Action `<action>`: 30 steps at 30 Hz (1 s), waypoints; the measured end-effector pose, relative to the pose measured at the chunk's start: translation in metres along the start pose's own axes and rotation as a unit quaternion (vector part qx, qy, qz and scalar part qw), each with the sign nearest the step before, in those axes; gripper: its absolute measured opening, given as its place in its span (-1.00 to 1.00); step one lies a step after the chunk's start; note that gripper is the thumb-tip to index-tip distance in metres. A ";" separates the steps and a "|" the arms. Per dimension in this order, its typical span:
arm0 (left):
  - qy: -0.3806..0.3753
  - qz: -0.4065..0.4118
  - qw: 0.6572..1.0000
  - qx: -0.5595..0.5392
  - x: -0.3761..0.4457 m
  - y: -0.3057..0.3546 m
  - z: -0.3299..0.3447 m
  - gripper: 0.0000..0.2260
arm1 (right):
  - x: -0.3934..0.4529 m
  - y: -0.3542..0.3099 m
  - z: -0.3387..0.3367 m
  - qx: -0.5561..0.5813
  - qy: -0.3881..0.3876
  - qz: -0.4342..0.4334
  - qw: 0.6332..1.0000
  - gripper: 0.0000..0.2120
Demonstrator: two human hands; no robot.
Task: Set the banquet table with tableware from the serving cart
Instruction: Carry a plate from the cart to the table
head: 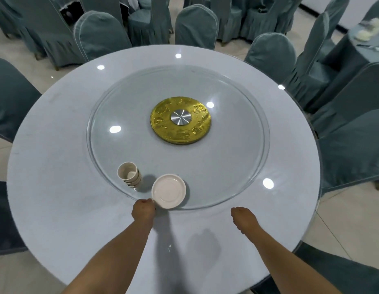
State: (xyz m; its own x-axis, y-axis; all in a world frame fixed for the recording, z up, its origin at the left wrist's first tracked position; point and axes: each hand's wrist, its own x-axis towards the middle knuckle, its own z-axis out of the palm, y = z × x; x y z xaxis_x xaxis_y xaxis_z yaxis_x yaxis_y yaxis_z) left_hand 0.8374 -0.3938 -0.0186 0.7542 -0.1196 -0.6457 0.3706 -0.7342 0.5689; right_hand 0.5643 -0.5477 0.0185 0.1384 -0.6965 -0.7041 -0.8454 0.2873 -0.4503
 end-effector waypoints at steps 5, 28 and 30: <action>-0.068 0.063 0.995 0.026 -0.029 0.006 -0.001 -0.86 | -0.028 0.006 -0.005 -0.006 -0.015 -0.022 1.000 -0.78; -0.368 0.522 0.620 0.455 -0.452 -0.094 0.207 -0.66 | -0.282 0.405 -0.132 0.204 0.295 0.090 0.929 -0.71; -0.392 0.547 0.572 0.469 -0.485 -0.111 0.223 -0.69 | -0.307 0.435 -0.132 0.244 0.313 0.114 0.911 -0.72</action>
State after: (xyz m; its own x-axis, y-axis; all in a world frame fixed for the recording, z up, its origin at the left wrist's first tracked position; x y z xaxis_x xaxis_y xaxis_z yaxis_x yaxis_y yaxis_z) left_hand 0.3096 -0.4038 0.1179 -0.3547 -0.8435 -0.4034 -0.8218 0.0754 0.5648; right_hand 0.0860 -0.2954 0.1115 -0.4631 -0.7767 -0.4270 -0.4642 0.6230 -0.6296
